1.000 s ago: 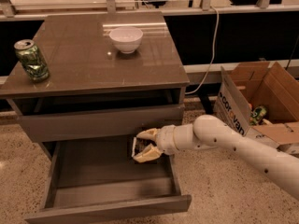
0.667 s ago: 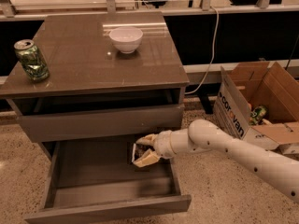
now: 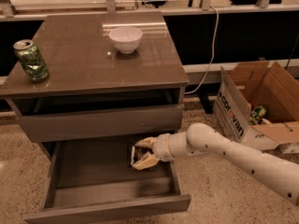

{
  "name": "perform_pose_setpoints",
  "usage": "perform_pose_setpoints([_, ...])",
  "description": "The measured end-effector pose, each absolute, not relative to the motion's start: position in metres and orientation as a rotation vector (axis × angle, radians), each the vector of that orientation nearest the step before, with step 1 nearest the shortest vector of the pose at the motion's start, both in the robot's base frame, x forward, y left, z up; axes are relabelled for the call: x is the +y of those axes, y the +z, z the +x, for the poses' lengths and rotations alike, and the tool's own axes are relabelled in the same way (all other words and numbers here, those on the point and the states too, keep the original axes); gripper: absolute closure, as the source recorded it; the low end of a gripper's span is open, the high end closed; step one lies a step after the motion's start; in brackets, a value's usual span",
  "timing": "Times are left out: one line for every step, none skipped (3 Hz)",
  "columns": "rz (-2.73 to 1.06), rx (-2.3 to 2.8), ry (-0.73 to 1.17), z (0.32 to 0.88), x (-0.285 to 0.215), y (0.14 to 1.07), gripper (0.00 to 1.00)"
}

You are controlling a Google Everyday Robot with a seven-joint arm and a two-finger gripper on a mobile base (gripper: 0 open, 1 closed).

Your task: Place rxbar chocolate into middle drawer

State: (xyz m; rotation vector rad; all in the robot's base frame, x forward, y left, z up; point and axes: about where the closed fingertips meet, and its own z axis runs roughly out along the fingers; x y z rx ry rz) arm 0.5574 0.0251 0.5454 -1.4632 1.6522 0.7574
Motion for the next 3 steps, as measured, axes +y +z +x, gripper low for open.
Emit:
perform_pose_setpoints([-1.478,1.597,0.737,0.548,0.039,0.512,1.0])
perform_pose_setpoints([-1.53,1.566,0.689,0.547,0.053,0.483,1.0])
perform_pose_setpoints([-1.587,1.56,0.662,0.548,0.072,0.463,1.0])
